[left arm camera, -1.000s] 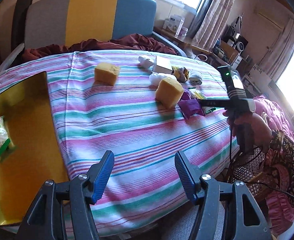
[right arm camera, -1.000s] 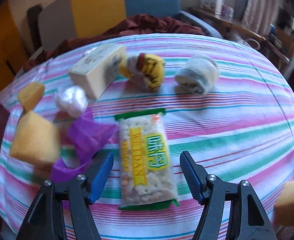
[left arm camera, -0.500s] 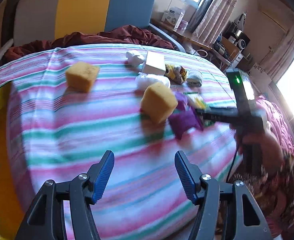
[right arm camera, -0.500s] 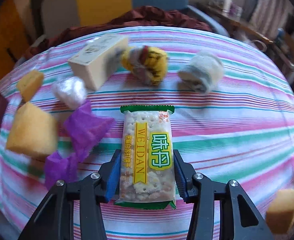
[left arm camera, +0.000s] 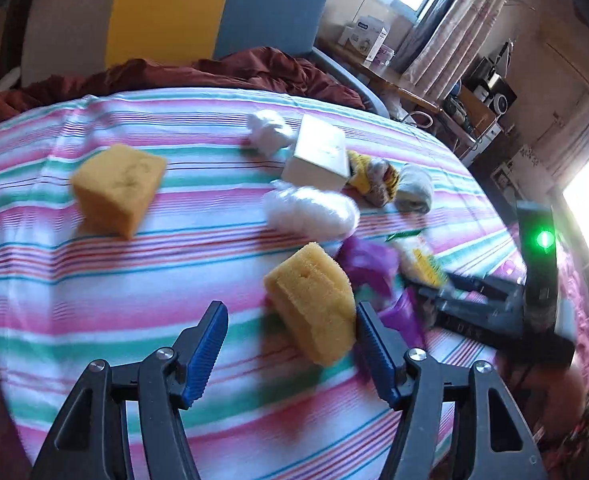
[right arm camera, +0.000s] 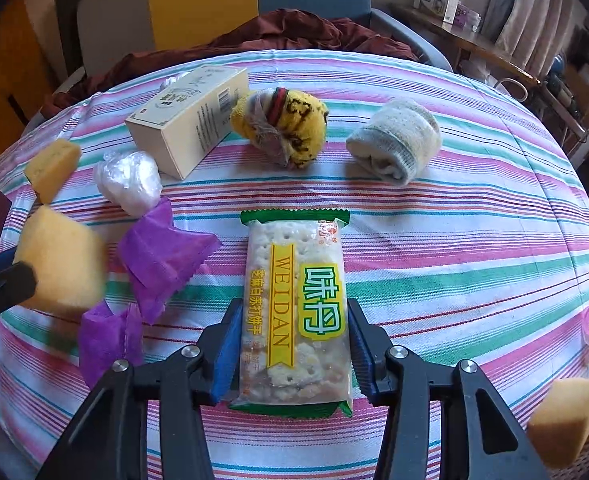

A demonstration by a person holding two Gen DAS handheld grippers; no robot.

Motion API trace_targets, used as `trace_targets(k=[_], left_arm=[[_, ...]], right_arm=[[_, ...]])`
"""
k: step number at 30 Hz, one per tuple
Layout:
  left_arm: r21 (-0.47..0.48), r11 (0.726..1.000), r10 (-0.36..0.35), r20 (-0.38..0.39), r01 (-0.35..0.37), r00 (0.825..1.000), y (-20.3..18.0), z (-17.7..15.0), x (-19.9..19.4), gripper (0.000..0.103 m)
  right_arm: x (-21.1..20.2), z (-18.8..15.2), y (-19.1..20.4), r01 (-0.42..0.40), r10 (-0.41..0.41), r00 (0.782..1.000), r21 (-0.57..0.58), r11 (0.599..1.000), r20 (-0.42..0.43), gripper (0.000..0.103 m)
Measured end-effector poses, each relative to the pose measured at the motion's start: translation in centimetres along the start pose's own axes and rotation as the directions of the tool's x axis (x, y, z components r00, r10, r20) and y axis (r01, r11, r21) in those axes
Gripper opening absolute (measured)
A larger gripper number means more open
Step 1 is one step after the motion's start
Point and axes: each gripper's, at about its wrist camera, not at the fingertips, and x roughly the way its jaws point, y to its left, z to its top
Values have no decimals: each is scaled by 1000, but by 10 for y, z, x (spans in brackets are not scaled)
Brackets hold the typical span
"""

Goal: Organize objects
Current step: 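Grasp the large yellow sponge with the left tool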

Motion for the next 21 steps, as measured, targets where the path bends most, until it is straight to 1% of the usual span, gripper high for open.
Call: trace_targets(k=[3,5,7,11,14,16,19,21], left_arm=[[0,999,54,-3,-54,999,14,-18,-14,66],[-16,999,46,12,-45,999,23,-25,-22,66],[6,1000,27,33,-28,999,23,-26,-23,67],[135,990,45,40,-50,998,7,-16,-13,70],[251,966,49,32,-55,998,-8,-9,-1,71],[310,948,64,10,-64,998,-15,-7,9,71],[356,930,96,3,-90,995,-20,-5,22,71],[374,923,98,10,-95,995,-21,-7,27,71]], right_arm=[[0,-3,4,4,-4,1000,2,1000,-1,50],[1,-2,3,3,-3,1000,3,1000,-1,50],[3,-1,3,2,-2,1000,9,1000,-1,50],[4,0,3,0,0,1000,11,1000,0,50],[4,0,2,-3,3,1000,12,1000,0,50],[5,1,1,-6,7,1000,13,1000,-1,50],[7,3,-4,-10,10,1000,16,1000,-3,50],[7,4,-6,-11,11,1000,16,1000,-4,50]])
